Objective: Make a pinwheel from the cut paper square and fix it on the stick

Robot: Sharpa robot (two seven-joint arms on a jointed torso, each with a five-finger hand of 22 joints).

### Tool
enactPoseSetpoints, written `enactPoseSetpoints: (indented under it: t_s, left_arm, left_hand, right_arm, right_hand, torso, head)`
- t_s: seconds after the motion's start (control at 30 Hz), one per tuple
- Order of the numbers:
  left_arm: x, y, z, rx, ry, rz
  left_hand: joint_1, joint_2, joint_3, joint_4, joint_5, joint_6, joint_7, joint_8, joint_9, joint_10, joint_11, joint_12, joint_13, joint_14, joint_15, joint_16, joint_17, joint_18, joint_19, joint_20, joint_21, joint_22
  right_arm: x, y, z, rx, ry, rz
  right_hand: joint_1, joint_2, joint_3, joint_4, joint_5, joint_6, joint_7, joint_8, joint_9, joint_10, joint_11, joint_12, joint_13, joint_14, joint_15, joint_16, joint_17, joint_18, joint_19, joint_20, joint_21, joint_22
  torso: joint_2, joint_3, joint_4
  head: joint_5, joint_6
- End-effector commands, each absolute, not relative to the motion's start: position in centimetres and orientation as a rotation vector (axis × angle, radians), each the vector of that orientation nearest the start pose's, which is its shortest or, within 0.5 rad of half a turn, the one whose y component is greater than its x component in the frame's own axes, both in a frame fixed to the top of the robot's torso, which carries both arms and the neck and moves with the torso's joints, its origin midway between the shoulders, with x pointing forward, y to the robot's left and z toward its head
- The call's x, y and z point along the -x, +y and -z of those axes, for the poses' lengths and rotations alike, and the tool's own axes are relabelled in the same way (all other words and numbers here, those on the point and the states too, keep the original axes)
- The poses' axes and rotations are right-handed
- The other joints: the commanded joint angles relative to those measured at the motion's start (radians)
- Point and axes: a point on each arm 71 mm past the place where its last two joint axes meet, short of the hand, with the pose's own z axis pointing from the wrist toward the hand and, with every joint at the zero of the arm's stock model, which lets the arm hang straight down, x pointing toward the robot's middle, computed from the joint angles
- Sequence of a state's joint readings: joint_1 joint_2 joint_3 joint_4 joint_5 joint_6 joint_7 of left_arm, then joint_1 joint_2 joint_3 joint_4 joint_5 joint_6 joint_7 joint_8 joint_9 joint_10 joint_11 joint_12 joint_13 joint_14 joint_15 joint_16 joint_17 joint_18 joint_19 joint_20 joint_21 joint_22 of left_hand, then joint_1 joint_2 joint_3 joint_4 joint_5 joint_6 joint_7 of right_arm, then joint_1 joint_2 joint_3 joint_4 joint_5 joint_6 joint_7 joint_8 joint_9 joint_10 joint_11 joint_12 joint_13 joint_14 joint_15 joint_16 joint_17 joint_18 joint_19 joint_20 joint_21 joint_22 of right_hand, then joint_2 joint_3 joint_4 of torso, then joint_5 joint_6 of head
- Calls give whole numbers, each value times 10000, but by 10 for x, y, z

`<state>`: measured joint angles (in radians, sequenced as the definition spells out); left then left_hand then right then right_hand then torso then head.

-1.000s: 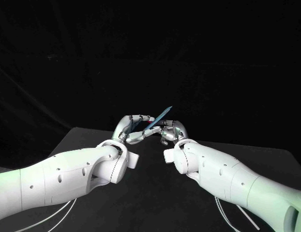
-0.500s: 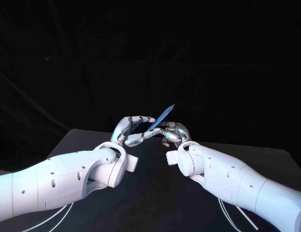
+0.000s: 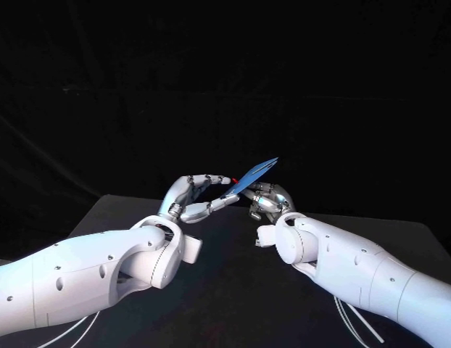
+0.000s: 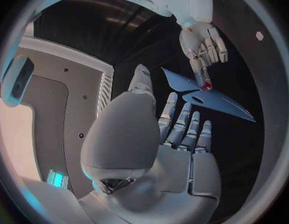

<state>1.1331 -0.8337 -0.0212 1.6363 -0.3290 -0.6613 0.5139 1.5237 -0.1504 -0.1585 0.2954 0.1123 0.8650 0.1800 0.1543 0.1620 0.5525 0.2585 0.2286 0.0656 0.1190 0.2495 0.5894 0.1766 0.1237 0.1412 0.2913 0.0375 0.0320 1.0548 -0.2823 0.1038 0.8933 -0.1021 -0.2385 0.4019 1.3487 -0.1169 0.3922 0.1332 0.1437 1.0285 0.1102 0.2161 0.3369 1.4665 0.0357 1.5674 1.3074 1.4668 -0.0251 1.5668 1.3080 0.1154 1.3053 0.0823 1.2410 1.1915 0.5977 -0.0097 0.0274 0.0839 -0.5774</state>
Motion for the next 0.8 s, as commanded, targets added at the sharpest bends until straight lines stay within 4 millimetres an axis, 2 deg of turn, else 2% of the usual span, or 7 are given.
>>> enactPoseSetpoints:
  t_s: [0.03,0.1,0.27,0.5,0.7,0.77,0.8]
  left_arm:
    - [-453,184,169,7488,12568,14478]
    - [-450,186,168,7593,12719,14703]
    - [-445,192,168,7923,13056,15207]
    - [-446,207,168,8663,13072,15494]
    - [-454,219,172,9272,12847,15216]
    - [-459,220,174,9414,12775,15025]
    - [-460,220,174,9415,12757,14962]
  left_hand:
    - [20,152,-4,-30,-64,-44,7,-75,-11,101,-131,66,-5,142,-83,109,-20,-88,-93,6,-35,-13]
    - [26,197,5,-36,-97,-54,53,-79,-10,151,-179,88,-3,210,-119,140,-34,-56,-70,5,-24,-6]
    - [34,481,-30,-87,-426,-107,354,-64,8,614,-591,150,-8,905,-341,203,-219,155,62,28,49,34]
    - [56,1091,-532,-321,-533,-14,463,93,93,1980,-652,-46,-2,2945,-435,96,-561,282,943,23,437,214]
    - [366,1724,-1145,-753,-401,216,509,359,217,3082,-614,-441,15,4653,-531,-593,-635,399,2301,9,1003,412]
    - [665,2033,-1316,-1012,-409,344,431,474,267,3535,-632,-526,36,5310,-663,-689,-501,516,3276,-4,1404,547]
    - [743,2123,-1420,-1111,-411,426,373,528,295,3748,-635,-546,50,5583,-703,-716,-425,563,4465,-23,1882,743]
  right_arm:
    - [-556,-97,246,-12074,13728,-16316]
    - [-556,-104,246,-12183,13685,-16370]
    - [-554,-120,245,-12442,13636,-16569]
    - [-546,-139,242,-12555,13814,-17098]
    - [-533,-150,238,-12433,14174,-17758]
    - [-525,-154,237,-12369,14361,-18039]
    - [-522,-155,236,-12337,14446,-18145]
  right_hand:
    - [-42,163,61,-49,46,23,8,30,221,1043,30,34,2634,1040,58,40,2628,-114,-144,64,-145,-154]
    - [-42,163,61,-50,46,23,8,30,221,1043,30,34,2634,1040,58,40,2628,-114,-144,64,-145,-155]
    - [-88,183,76,-89,48,9,16,30,237,1043,37,34,2634,1040,65,40,2628,-108,-192,72,-173,-175]
    - [-119,195,81,-105,35,2,21,30,246,1043,42,34,2634,1040,70,40,2628,-103,-221,77,-192,-193]
    - [-161,215,87,-126,-1,-8,25,30,259,1043,47,34,2634,1040,75,40,2628,-102,-240,83,-197,-195]
    - [-161,215,87,-126,-1,-8,25,30,259,1043,47,34,2634,1040,75,40,2628,-102,-240,83,-197,-195]
    - [-161,215,87,-126,-1,-8,25,30,259,1043,47,34,2634,1040,75,40,2628,-102,-240,83,-197,-195]
  torso:
    - [0,-3,27]
    - [-3,-6,24]
    - [-6,-23,0]
    - [-11,-5,-5]
    - [-20,4,-22]
    - [-20,-2,-38]
    - [-21,1,-34]
  head:
    - [-80,-4]
    - [-113,-3]
    - [-222,-9]
    - [-390,39]
    - [-570,33]
    - [-678,34]
    - [-712,26]
